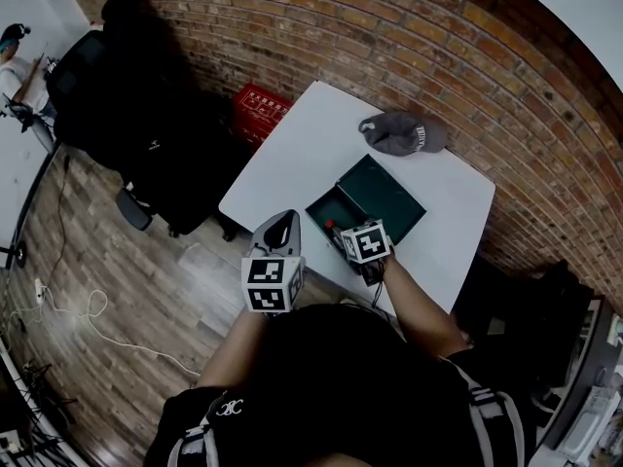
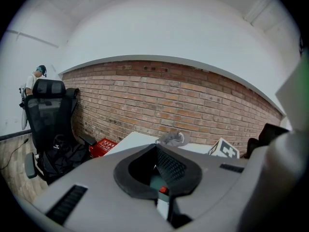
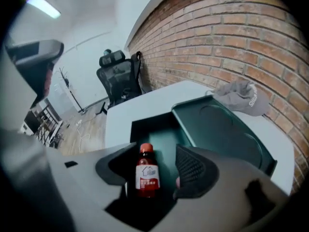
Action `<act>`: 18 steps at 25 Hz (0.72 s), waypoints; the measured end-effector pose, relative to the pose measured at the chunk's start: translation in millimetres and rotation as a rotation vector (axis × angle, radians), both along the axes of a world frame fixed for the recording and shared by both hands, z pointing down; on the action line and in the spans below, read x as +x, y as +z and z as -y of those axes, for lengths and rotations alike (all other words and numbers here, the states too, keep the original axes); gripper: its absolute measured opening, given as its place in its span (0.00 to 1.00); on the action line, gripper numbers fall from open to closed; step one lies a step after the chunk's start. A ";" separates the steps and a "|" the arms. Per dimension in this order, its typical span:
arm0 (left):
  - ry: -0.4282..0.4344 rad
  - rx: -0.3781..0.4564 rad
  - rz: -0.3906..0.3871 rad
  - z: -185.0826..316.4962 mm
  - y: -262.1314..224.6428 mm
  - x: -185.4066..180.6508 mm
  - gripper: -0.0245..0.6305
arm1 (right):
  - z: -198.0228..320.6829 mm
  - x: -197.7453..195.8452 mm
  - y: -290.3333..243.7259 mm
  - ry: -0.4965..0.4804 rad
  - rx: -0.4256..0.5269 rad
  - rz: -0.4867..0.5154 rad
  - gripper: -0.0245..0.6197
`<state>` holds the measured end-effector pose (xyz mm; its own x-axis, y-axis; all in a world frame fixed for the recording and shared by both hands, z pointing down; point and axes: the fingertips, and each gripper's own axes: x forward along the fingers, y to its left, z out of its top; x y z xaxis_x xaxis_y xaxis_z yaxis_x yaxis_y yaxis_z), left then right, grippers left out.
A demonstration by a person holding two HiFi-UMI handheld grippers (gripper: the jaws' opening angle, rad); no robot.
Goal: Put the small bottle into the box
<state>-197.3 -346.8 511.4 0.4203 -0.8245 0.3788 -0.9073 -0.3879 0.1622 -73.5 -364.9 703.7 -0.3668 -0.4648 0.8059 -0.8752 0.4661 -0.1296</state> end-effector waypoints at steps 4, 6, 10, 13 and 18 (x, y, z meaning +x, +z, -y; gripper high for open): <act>0.025 0.000 -0.002 1.3 0.1 12.0 0.05 | 16.8 14.5 -52.5 0.110 0.236 0.078 0.24; 0.031 0.007 -0.005 1.6 -1.3 18.6 0.05 | 21.8 26.9 -89.5 0.165 0.382 0.087 0.12; 0.005 0.053 -0.036 5.1 -12.4 25.9 0.05 | 15.8 40.6 -168.2 0.211 0.598 0.154 0.09; 0.026 0.053 -0.057 8.3 -15.3 37.3 0.05 | 5.0 50.2 -214.6 0.217 0.721 0.212 0.09; 0.095 0.043 -0.059 5.8 -16.1 62.6 0.05 | -16.2 84.1 -262.6 0.326 0.865 0.219 0.08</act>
<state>-134.7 -352.5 495.3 0.5178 -0.7949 0.3162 -0.8555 -0.4794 0.1958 10.5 -348.6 441.1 -0.2160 -0.9744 0.0631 -0.9763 0.2145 -0.0303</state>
